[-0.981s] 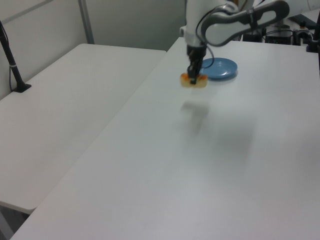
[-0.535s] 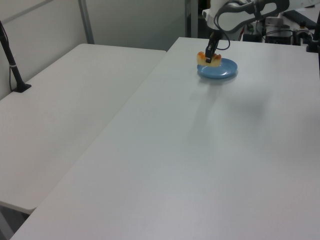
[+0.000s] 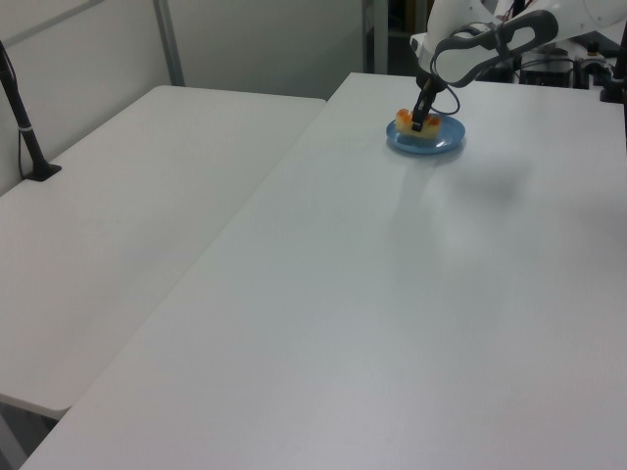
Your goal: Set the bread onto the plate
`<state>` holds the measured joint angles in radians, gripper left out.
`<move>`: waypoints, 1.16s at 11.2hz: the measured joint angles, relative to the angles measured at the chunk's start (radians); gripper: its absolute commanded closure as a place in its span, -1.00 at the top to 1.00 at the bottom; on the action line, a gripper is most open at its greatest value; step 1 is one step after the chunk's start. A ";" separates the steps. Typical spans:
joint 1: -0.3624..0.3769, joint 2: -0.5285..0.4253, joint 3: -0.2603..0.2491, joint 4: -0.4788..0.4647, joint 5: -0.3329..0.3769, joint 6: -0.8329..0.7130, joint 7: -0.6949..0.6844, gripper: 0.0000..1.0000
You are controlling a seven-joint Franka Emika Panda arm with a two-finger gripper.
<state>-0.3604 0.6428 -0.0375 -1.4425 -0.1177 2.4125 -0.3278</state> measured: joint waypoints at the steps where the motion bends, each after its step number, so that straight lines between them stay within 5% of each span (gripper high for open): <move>1: -0.002 0.000 0.000 0.000 0.000 0.000 -0.003 0.60; 5: -0.002 0.016 0.004 -0.003 0.000 0.000 -0.005 0.95; 8: -0.001 0.008 0.015 0.011 0.000 0.000 -0.005 1.00; 11: 0.029 -0.093 0.032 0.016 0.002 -0.085 0.082 1.00; 13: 0.112 -0.198 0.038 0.009 0.003 -0.242 0.240 1.00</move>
<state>-0.2485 0.4445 0.0006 -1.4338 -0.1152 2.1700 -0.0875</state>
